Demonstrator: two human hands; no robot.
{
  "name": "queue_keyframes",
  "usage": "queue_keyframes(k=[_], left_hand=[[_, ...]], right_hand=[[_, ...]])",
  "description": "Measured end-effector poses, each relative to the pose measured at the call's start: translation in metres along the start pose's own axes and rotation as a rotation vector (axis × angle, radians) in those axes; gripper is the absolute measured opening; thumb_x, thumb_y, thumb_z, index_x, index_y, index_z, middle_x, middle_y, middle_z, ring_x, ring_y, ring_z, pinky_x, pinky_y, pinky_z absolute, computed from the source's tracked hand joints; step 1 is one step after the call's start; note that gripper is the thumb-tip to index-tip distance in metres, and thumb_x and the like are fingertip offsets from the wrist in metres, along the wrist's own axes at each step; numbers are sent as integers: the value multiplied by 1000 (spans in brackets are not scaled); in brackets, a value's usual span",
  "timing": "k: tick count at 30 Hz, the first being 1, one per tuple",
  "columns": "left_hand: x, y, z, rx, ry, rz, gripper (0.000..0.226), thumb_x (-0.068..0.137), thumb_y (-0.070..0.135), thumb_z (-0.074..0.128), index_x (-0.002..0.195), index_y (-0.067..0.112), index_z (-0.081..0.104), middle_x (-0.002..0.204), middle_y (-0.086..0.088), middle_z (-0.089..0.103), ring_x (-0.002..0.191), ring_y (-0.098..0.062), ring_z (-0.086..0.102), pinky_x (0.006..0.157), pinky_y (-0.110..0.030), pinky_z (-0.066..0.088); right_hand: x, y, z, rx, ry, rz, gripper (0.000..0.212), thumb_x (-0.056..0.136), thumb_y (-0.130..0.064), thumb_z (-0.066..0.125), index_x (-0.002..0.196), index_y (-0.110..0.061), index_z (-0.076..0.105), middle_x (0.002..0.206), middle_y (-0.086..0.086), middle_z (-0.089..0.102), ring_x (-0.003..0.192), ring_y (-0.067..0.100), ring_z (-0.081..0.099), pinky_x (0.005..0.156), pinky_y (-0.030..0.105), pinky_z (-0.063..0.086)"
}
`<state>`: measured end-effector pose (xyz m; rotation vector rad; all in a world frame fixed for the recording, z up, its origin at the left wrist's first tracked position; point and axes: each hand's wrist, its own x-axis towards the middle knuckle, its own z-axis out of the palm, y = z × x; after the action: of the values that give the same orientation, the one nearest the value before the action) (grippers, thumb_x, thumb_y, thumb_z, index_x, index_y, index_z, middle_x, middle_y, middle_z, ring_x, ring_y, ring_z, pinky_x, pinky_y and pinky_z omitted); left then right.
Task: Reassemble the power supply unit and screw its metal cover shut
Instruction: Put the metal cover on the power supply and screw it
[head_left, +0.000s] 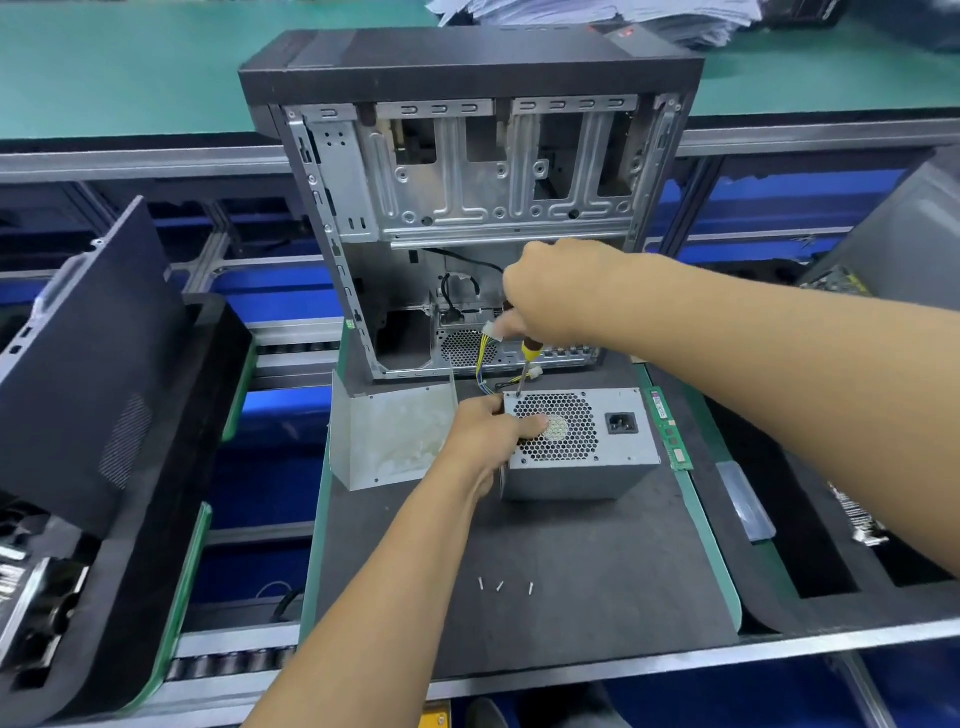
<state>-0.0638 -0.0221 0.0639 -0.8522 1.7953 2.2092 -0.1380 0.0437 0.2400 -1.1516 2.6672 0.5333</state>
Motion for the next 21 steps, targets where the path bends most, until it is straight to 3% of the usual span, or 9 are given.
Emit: queue_keyframes(k=[2, 4, 8, 11, 13, 15, 17, 19, 21], left_hand=[[1, 0, 0, -34, 2, -17, 23, 81, -5, 75, 104, -1, 70, 94, -16, 76, 78, -25, 74, 74, -37, 62], [2, -2, 2, -62, 14, -42, 24, 81, -6, 76, 104, -1, 70, 89, -13, 77, 75, -24, 75, 64, -33, 61], [2, -11, 6, -103, 50, -80, 18, 80, -4, 77, 96, 2, 71, 78, -7, 77, 68, -19, 74, 56, -28, 58], [2, -15, 6, -101, 60, -70, 15, 80, -2, 78, 92, 5, 72, 81, -7, 77, 73, -21, 75, 63, -33, 61], [2, -15, 6, -95, 57, -56, 16, 80, -2, 78, 93, 4, 72, 84, -9, 77, 77, -24, 75, 69, -37, 62], [0, -13, 6, -77, 50, -44, 19, 80, -1, 78, 98, 3, 72, 90, -11, 77, 85, -28, 75, 78, -43, 62], [0, -13, 5, -70, 47, -38, 20, 80, -1, 78, 99, 3, 71, 92, -12, 77, 89, -29, 75, 82, -46, 61], [-1, -14, 5, -74, 41, -34, 19, 81, 0, 78, 98, 4, 72, 92, -11, 77, 88, -28, 75, 81, -44, 61], [-2, -15, 5, -69, 41, -31, 21, 81, 1, 78, 101, 3, 72, 94, -11, 77, 91, -29, 74, 84, -45, 61]], right_hand=[[-1, 4, -3, 57, -78, -48, 39, 90, -46, 67, 88, -14, 45, 81, 1, 42, 67, 23, 49, 60, 36, 42], [0, 6, -4, 38, -47, -156, 16, 86, -22, 69, 96, -18, 58, 91, 0, 54, 82, 26, 58, 65, 36, 47], [-1, 6, 2, 21, 42, -126, 19, 88, -28, 68, 78, -24, 52, 75, -5, 32, 69, 28, 49, 61, 33, 42], [0, 1, 8, -20, 57, -65, 45, 99, -42, 52, 67, -17, 32, 71, 1, 25, 57, 22, 34, 64, 37, 38], [-1, -2, 7, -17, 30, -40, 51, 97, -52, 51, 71, -13, 33, 72, 2, 26, 61, 24, 38, 64, 37, 39], [-2, -3, 4, 29, -44, -46, 46, 87, -56, 65, 79, -17, 41, 78, 0, 37, 68, 26, 49, 61, 36, 43], [-3, -3, 3, 52, -53, -104, 30, 87, -36, 71, 92, -18, 48, 89, 1, 46, 74, 26, 55, 62, 35, 47], [-5, -2, 4, 31, 19, -113, 22, 90, -26, 67, 90, -17, 47, 82, 1, 37, 61, 21, 43, 57, 31, 39], [-8, -4, 8, -17, 87, -110, 21, 96, -33, 61, 92, -17, 48, 73, 0, 24, 59, 20, 36, 62, 35, 37]])
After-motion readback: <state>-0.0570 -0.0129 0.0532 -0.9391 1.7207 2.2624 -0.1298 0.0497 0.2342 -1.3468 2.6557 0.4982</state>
